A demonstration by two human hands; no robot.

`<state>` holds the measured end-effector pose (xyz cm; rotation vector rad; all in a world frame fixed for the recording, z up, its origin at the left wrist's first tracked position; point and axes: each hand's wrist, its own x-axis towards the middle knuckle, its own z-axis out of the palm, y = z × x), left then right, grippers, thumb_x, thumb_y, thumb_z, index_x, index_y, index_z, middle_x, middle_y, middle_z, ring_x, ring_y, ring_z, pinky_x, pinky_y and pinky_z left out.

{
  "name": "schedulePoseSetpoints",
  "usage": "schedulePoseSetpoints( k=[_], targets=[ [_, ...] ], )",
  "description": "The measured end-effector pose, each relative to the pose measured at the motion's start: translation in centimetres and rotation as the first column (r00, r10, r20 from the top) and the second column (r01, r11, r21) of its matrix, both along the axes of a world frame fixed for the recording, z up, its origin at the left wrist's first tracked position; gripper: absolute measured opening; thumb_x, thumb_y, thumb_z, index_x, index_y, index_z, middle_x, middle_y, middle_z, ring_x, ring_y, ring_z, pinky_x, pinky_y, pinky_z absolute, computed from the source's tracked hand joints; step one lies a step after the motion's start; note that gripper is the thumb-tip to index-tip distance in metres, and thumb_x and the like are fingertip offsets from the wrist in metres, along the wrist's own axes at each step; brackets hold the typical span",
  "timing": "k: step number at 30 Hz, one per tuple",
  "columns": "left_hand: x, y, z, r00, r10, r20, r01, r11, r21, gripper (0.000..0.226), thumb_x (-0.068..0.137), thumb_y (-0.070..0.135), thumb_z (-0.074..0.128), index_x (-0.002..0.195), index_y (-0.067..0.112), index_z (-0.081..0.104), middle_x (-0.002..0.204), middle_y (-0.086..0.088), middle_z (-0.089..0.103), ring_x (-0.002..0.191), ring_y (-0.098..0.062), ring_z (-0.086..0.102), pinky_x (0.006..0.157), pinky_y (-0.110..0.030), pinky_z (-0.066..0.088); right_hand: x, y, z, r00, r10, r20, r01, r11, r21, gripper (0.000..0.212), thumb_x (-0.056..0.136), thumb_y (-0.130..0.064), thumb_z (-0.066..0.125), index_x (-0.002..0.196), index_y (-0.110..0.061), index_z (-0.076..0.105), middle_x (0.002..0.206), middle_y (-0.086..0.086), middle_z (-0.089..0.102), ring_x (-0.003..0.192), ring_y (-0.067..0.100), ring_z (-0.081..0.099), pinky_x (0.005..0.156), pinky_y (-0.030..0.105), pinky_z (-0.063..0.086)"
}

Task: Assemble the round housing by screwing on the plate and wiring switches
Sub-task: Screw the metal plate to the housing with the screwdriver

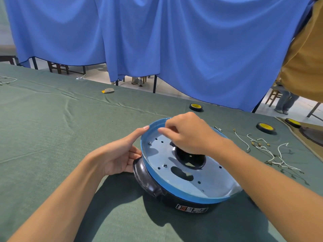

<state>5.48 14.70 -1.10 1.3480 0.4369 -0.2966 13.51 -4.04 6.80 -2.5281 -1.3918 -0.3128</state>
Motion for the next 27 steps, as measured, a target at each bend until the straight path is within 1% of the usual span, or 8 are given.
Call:
schedulePoseSetpoints(
  k=[4,9,11,14,16,18,21,27],
  targets=[
    [-0.1,-0.2,0.5,1.0,-0.002,-0.008,0.003,0.999,0.037,0.114,0.047,0.067,0.083,0.13,-0.007,0.059,0.107,-0.019,0.064,0.092,-0.031,0.062,0.082,-0.039,0.058,1.7,-5.8,0.4,0.985,-0.145,-0.091,0.156,0.978,0.138,0.036,0.094,-0.043,0.053,0.068,-0.02,0.064,0.059,-0.007,0.056,0.061,0.016,0.051,0.061,0.035,0.045],
    [0.2,-0.7,0.8,0.999,0.044,-0.032,-0.041,0.996,0.08,0.112,0.049,0.058,0.078,0.137,-0.006,0.051,0.105,-0.017,0.059,0.095,-0.033,0.056,0.1,-0.047,0.047,4.1,-13.8,-1.8,0.91,-0.397,-0.119,0.412,0.831,0.374,0.034,0.094,-0.034,0.056,0.07,-0.015,0.069,0.063,-0.003,0.065,0.066,0.02,0.059,0.064,0.031,0.042],
    [0.3,-0.9,0.9,0.997,0.066,-0.037,-0.062,0.994,0.089,0.106,0.054,0.057,0.074,0.136,-0.006,0.052,0.105,-0.017,0.059,0.095,-0.033,0.056,0.102,-0.048,0.046,4.6,-16.4,-3.2,0.856,-0.494,-0.152,0.513,0.772,0.375,0.034,0.094,-0.033,0.055,0.067,-0.016,0.066,0.065,-0.004,0.065,0.07,0.023,0.059,0.066,0.03,0.039],
    [0.3,-1.0,1.1,0.995,0.082,-0.052,-0.077,0.992,0.097,0.09,0.07,0.056,0.066,0.134,-0.006,0.054,0.108,-0.024,0.064,0.096,-0.034,0.059,0.102,-0.046,0.047,4.3,-18.3,-5.8,0.821,-0.544,-0.173,0.571,0.783,0.249,0.026,0.093,-0.034,0.057,0.07,-0.026,0.065,0.066,-0.009,0.063,0.072,0.018,0.058,0.069,0.028,0.036],
    [0.1,-0.8,1.4,0.995,0.08,-0.066,-0.073,0.992,0.103,0.087,0.073,0.057,0.064,0.134,-0.004,0.055,0.124,-0.028,0.064,0.098,-0.034,0.062,0.101,-0.046,0.048,3.8,-18.4,-7.2,0.838,-0.514,-0.184,0.545,0.807,0.226,0.019,0.091,-0.033,0.061,0.076,-0.024,0.07,0.073,-0.008,0.066,0.076,0.017,0.058,0.072,0.03,0.04],
    [0.0,-0.8,1.6,0.994,0.088,-0.07,-0.08,0.99,0.114,0.082,0.075,0.057,0.062,0.132,-0.003,0.058,0.131,-0.026,0.06,0.096,-0.035,0.064,0.091,-0.045,0.054,3.4,-18.1,-8.1,0.856,-0.491,-0.163,0.517,0.824,0.23,0.018,0.09,-0.035,0.063,0.082,-0.021,0.072,0.082,-0.003,0.065,0.084,0.02,0.055,0.076,0.032,0.042],
    [-0.3,-0.1,1.7,0.991,0.121,-0.051,-0.114,0.986,0.124,0.068,0.077,0.056,0.062,0.12,0.002,0.064,0.111,-0.024,0.07,0.079,-0.035,0.069,0.068,-0.039,0.058,3.2,-17.5,-8.7,0.875,-0.463,-0.141,0.483,0.842,0.239,0.019,0.09,-0.037,0.061,0.086,-0.021,0.072,0.09,-0.001,0.064,0.09,0.022,0.05,0.082,0.035,0.042],
    [-1.6,2.5,1.9,0.985,0.171,-0.007,-0.167,0.972,0.167,0.061,0.069,0.056,0.065,0.105,0.007,0.067,0.092,-0.02,0.072,0.07,-0.034,0.07,0.07,-0.042,0.055,2.2,-17.1,-9.5,0.915,-0.403,-0.009,0.398,0.898,0.19,0.025,0.092,-0.044,0.054,0.093,-0.026,0.071,0.099,-0.004,0.064,0.101,0.02,0.048,0.082,0.031,0.031]
  ],
)
